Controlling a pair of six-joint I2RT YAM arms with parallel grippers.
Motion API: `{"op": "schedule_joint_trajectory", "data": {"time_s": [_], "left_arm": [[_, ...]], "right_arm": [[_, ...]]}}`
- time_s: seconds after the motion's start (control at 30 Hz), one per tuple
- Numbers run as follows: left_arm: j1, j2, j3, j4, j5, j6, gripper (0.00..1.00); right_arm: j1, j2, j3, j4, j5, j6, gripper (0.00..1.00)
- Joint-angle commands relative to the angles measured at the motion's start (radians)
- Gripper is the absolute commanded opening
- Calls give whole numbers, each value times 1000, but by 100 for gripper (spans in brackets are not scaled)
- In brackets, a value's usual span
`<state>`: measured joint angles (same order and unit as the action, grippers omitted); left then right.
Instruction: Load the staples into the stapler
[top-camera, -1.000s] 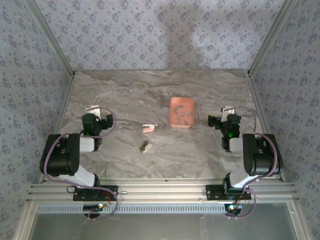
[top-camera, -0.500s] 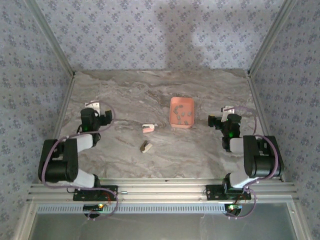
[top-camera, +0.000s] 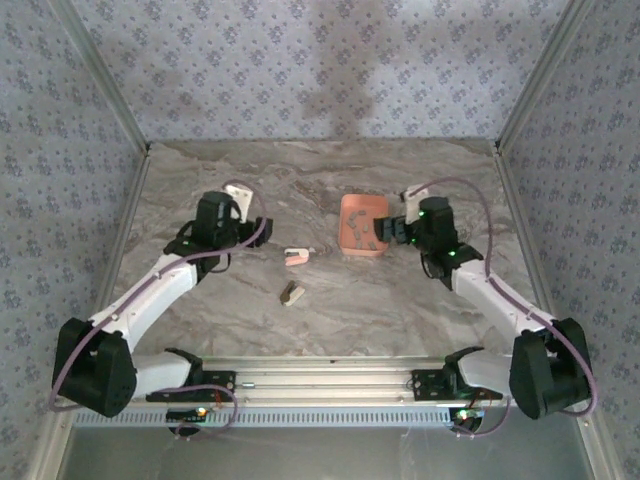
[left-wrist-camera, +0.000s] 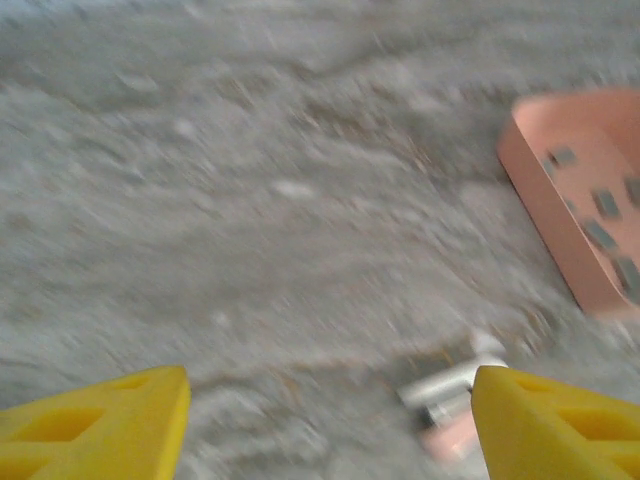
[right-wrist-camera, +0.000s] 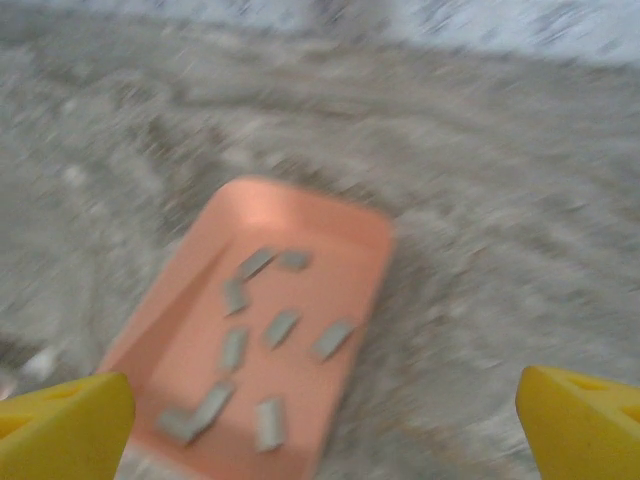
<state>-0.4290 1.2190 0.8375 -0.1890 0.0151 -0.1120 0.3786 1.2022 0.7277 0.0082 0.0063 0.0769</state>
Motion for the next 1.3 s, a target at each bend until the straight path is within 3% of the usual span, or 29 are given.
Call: {"op": "schedule_joint_trajectory", "data": {"time_s": [0.0,0.2,0.4,0.8,1.0,1.27], "left_arm": [[-64,-13,21,-247,-10,-76,73],[-206,-5,-6,-322,-41,-156,72],[-291,42,-16,-360,-42,-188,70],[-394,250,68,-406,-81,-189,66],[-420,304,83,-374,-98,-195,68],[-428,362,113,-363,-121,-199,63]], "right_arm": [[106,-6,9,-170,37,121,100],[285,-9,-30,-120,69,208,100],[390,-15,-69,-71,113,202,100],[407,-73,-151,-39,157,242,100],[413,-84,-172,-28,145,251,100],[412,-124,-183,-12,142,249,100]]}}
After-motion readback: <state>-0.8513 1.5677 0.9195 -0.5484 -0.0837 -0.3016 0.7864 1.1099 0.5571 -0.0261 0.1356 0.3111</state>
